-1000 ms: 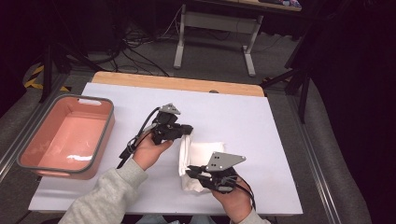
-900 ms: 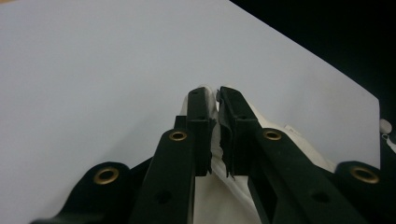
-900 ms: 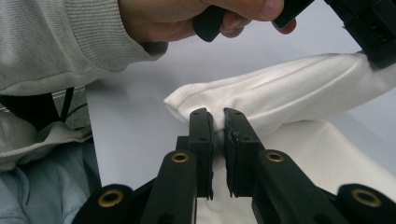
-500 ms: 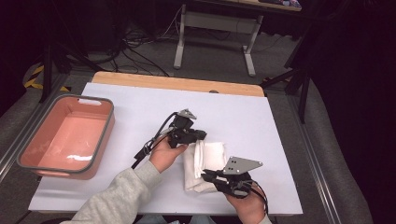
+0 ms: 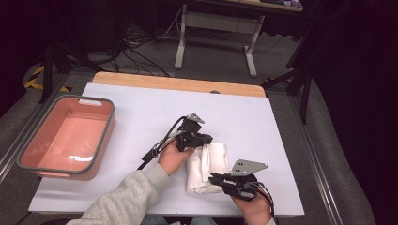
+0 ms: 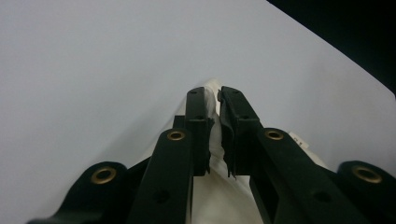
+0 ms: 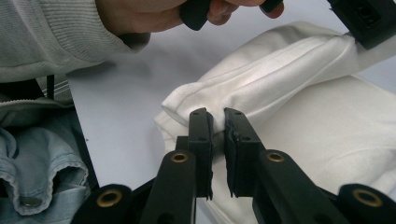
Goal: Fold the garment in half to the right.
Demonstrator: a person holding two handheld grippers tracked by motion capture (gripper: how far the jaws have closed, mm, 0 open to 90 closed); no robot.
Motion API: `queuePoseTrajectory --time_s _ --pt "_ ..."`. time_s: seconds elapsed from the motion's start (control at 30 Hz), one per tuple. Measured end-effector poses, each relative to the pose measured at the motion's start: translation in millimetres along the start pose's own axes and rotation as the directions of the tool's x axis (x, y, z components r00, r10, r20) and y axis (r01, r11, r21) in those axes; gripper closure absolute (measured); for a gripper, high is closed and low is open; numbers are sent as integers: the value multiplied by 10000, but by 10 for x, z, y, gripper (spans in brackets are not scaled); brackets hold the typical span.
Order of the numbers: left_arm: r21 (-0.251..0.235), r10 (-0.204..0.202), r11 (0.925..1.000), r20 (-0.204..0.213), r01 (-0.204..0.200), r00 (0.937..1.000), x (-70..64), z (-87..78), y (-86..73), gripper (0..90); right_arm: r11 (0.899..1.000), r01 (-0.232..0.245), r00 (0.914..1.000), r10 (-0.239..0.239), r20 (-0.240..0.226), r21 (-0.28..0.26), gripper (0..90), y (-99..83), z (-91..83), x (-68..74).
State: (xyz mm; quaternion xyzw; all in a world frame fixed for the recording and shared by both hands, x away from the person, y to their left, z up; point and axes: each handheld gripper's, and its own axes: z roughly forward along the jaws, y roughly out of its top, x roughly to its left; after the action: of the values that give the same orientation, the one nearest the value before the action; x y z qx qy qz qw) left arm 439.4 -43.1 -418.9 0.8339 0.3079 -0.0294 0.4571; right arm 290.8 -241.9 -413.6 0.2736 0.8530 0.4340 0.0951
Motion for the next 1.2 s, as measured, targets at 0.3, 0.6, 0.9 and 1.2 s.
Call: queuePoseTrajectory --time_s 0.3,0.6,0.9,1.2 --pt "-20 -69 10000 89 69 9999 51 98 -24 786 9995 -252 9997 251 45 189 819 -66 14 -82" --pt "-488 -43 9988 316 58 9995 57 -11 -10 591 9987 -437 9990 436 22 252 675 -108 5 -127" --pt "-1022 90 9948 461 -42 9989 119 -332 -71 476 9934 -798 9954 838 466 -820 480 -81 -166 -236" --pt "-1277 808 9886 19 -799 9967 112 -606 -215 377 9922 -742 9903 851 1096 -999 420 127 -117 -327"
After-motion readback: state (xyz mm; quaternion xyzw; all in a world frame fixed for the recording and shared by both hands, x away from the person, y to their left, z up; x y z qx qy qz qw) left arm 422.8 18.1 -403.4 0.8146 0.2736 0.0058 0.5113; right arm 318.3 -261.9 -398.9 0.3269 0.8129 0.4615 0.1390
